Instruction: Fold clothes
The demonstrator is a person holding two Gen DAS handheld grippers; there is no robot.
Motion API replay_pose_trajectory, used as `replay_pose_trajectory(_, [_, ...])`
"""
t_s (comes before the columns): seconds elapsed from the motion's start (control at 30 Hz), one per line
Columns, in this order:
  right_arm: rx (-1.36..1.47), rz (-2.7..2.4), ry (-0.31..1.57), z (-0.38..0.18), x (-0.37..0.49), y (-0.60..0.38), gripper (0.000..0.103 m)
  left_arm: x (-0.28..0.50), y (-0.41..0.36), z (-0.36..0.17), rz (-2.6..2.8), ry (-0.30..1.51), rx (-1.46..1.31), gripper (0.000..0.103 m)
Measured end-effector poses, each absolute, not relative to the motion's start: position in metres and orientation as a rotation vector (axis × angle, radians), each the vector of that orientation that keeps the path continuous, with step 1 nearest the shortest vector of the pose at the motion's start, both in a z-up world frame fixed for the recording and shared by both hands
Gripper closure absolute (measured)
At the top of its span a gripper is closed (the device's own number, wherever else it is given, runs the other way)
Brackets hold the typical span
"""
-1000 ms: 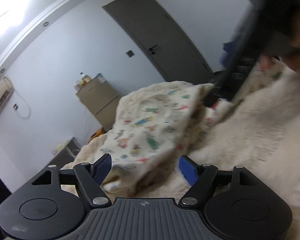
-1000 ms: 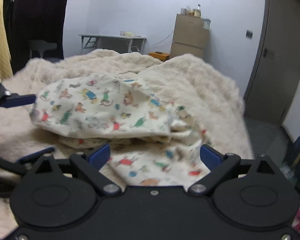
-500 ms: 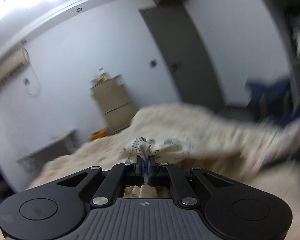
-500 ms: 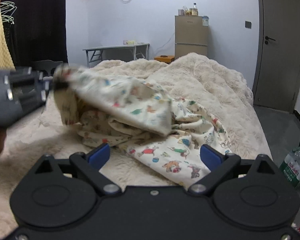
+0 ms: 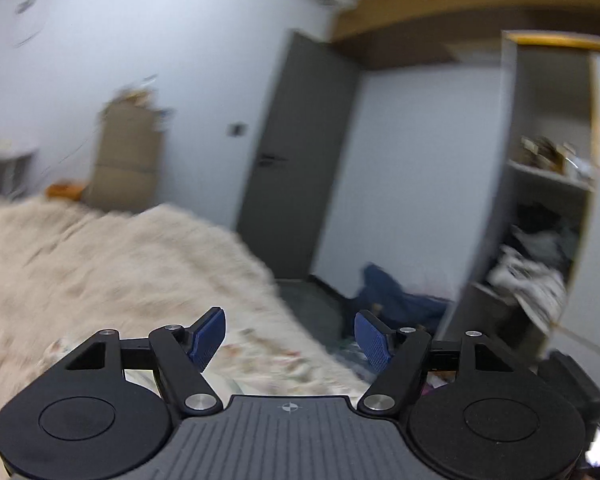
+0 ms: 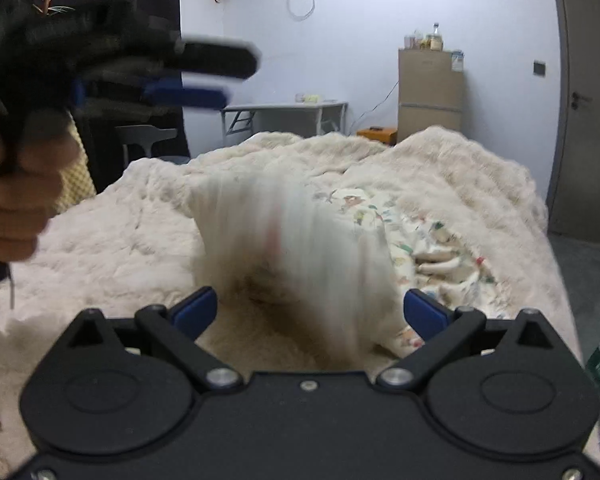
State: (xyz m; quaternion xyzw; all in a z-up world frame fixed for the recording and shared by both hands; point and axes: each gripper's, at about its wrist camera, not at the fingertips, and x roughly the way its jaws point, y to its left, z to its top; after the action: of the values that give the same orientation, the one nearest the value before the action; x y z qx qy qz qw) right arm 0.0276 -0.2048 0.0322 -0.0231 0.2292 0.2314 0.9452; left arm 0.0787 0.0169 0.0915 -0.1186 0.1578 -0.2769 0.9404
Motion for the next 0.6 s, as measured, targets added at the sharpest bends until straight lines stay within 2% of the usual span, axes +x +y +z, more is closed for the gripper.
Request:
replay_pose_trajectory(0.07, [-0.029, 0.485, 0.485, 0.031, 0.031, -0.207, 0.003, 0.079, 0.042, 0.080, -0.544, 0.335, -0.304, 0.033])
replay_pose_trajectory(0.17, [-0.003, 0.488, 0.513, 0.029, 0.035, -0.210, 0.002, 0.081, 0.073, 0.061, -0.477, 0.349, -0.306, 0.021])
replay_pose_trajectory(0.4, [0.076, 0.446, 0.611, 0.015, 0.054, -0.222, 0.002, 0.109, 0.100, 0.023, -0.357, 0.492, -0.236, 0.014])
replay_pose_trajectory(0.6, [0.076, 0.455, 0.590, 0.015, 0.048, -0.222, 0.002, 0.138, 0.132, -0.027, -0.373, 0.627, -0.413, 0.014])
